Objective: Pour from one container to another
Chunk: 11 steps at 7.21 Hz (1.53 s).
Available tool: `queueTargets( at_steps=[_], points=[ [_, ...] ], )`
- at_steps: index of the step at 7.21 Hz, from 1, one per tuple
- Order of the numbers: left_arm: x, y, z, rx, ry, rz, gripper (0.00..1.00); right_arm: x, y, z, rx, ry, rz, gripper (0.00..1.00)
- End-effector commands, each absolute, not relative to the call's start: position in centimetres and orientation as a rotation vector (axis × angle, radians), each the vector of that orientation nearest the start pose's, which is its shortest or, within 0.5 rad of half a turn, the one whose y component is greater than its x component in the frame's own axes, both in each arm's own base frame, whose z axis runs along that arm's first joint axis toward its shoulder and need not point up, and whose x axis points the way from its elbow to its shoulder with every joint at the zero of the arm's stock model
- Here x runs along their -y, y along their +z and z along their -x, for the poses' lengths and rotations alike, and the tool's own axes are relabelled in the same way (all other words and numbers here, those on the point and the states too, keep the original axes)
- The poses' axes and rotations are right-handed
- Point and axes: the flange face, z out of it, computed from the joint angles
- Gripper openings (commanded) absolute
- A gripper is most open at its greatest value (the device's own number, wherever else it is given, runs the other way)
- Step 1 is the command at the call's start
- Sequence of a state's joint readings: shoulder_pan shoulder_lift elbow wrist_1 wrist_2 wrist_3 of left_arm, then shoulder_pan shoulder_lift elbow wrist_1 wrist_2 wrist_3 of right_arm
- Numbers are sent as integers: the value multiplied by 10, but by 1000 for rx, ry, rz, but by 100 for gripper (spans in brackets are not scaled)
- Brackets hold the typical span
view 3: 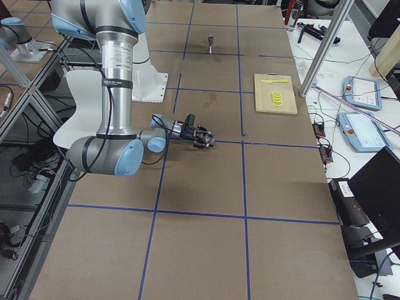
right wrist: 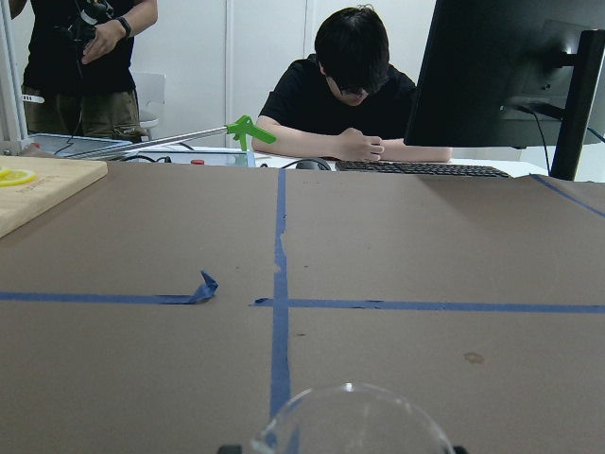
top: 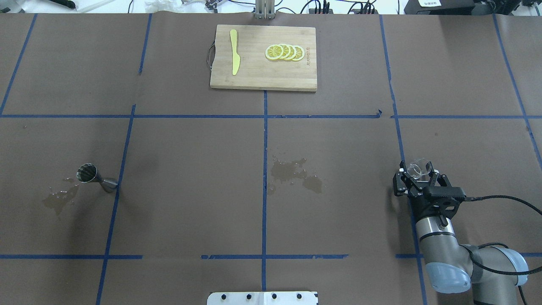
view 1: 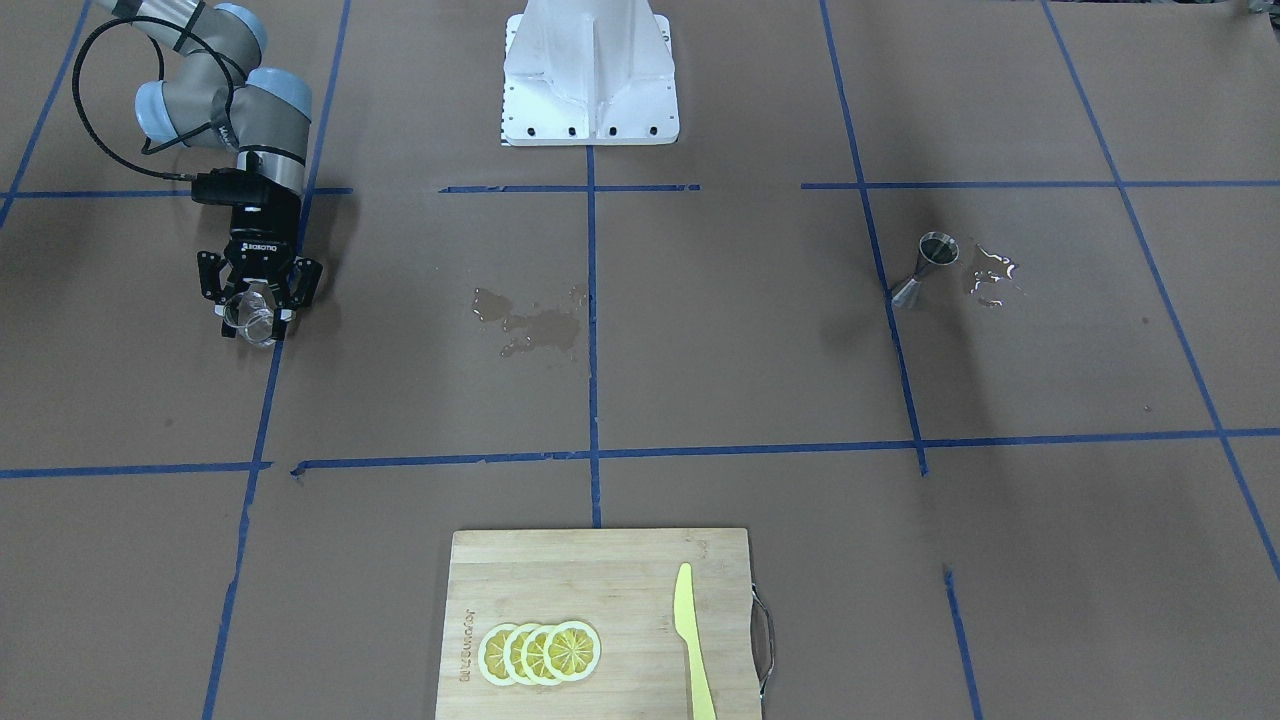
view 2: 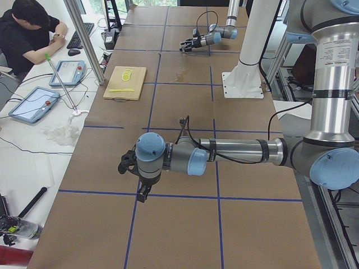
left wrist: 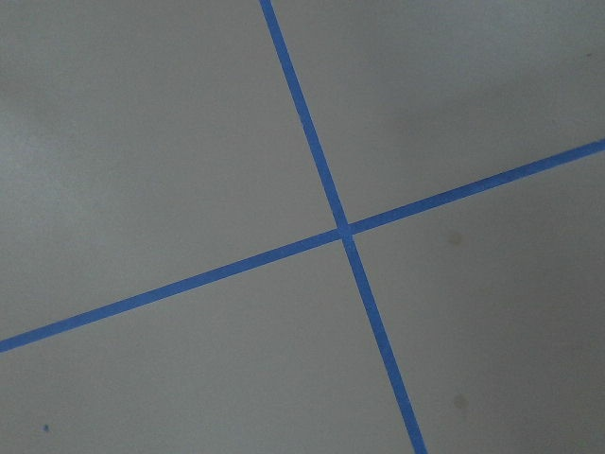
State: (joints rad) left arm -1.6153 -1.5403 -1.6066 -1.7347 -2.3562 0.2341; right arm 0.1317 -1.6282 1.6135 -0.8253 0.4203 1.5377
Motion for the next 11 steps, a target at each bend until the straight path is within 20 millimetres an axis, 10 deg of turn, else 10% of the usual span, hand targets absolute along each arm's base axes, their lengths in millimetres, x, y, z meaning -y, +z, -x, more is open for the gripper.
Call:
queueTargets(
  at_steps=[1,9,11],
  points=[
    [486,638,85,-756,246,-267,100,284,556,436,560,508,-1151,100],
    [487,636,84,-756,248,-273,100,282,467,389,565,414,-1204,100],
    [487,636,84,-756,248,-273,100,310,439,368,582,391,-1148,100]
  ],
)
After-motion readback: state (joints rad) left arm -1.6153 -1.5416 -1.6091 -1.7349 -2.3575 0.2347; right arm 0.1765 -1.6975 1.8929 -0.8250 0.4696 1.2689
